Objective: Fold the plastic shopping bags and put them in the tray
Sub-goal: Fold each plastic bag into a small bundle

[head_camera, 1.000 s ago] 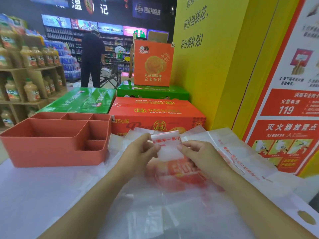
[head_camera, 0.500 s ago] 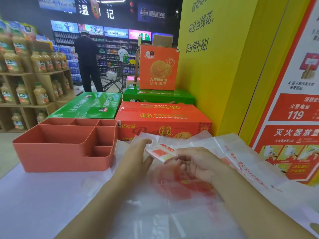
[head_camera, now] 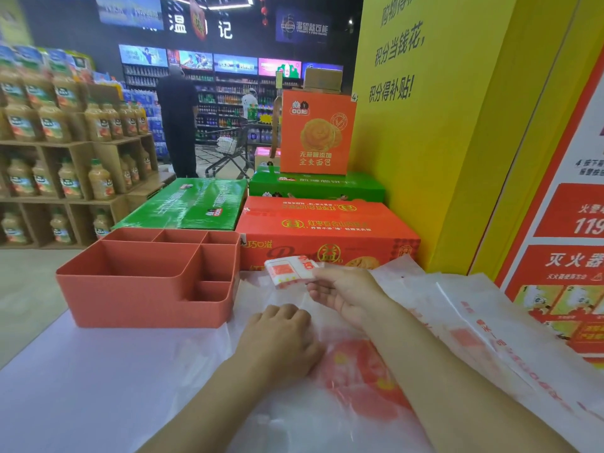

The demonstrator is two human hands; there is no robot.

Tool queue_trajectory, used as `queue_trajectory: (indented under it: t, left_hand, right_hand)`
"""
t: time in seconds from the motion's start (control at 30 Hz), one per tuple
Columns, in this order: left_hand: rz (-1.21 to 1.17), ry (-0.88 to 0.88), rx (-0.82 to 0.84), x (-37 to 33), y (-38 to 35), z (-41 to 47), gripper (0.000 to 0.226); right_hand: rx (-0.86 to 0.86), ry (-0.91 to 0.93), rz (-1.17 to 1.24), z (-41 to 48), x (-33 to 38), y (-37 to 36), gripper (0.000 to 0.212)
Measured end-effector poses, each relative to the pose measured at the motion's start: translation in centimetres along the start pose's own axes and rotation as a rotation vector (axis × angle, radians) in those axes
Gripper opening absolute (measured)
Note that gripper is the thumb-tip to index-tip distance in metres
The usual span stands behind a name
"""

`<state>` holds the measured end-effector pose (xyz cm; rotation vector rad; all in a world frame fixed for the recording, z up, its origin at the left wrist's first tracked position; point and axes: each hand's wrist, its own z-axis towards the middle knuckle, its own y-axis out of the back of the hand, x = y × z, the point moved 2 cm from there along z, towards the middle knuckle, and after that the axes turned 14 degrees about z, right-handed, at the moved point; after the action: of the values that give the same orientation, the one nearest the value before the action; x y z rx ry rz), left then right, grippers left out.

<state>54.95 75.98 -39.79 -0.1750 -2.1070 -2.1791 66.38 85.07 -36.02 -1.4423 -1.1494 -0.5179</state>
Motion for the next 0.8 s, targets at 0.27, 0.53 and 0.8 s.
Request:
queue_trajectory:
  t: [0.27,0.53,0.8]
  left_hand:
    - [0.057,-0.039,-0.121,1.2,-1.6,-0.8,0.049]
    - [-0.018,-0.055,-0.196,1.5,-2.3,-1.1,0.067]
    - [0.020,-0.128,-0.241,2.7,-1.5,-0.1,0.066]
  right_hand:
    - [-0.144,0.084,-0.254,3.7,-3.5,-4.1,0.015]
    - [-0.129,0.185,-0.776,5.0,-4.2,-5.4,0.021]
    - [-0.040,0.258,-0.940,1.2,0.1,-1.4,0.012]
